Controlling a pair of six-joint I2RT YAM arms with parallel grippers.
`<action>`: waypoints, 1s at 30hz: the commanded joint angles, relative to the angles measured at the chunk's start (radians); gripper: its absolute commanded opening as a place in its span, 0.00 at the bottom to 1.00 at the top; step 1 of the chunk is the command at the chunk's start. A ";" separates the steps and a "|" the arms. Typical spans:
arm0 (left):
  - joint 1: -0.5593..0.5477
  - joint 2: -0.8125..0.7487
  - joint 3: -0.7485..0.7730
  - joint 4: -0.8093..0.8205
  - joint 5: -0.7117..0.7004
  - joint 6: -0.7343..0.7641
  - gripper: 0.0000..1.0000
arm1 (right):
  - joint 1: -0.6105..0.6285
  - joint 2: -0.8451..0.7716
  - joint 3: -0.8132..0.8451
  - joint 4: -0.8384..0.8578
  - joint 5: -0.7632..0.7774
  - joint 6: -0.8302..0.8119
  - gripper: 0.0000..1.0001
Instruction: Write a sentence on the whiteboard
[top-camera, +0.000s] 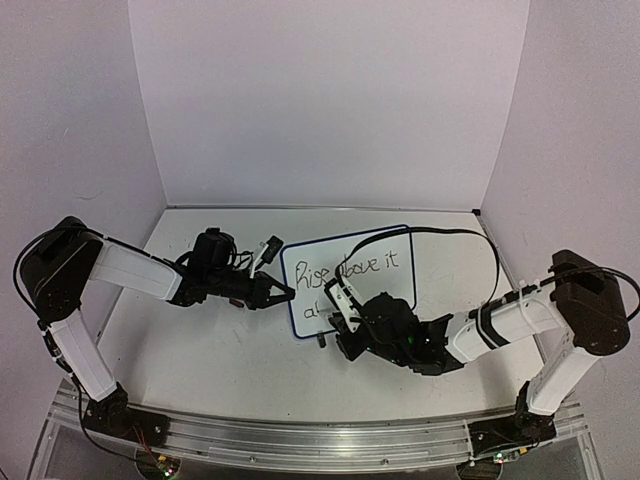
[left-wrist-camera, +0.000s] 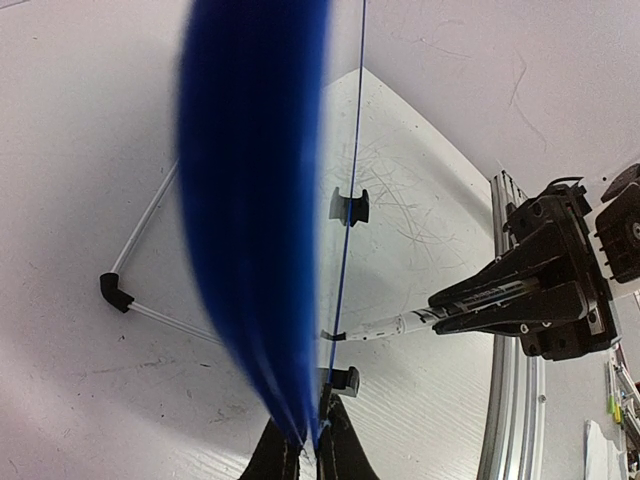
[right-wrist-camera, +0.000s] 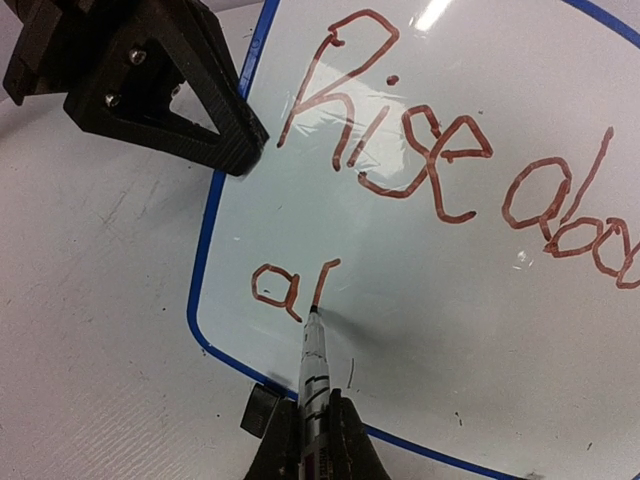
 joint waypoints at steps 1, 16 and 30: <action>-0.001 -0.002 0.008 -0.089 -0.097 0.062 0.00 | 0.001 -0.002 -0.009 -0.017 0.011 0.019 0.00; -0.002 0.001 0.008 -0.090 -0.100 0.063 0.00 | 0.001 -0.008 -0.006 -0.039 0.026 0.020 0.00; -0.001 0.006 0.011 -0.092 -0.100 0.065 0.00 | 0.001 -0.108 -0.076 0.032 0.000 -0.038 0.00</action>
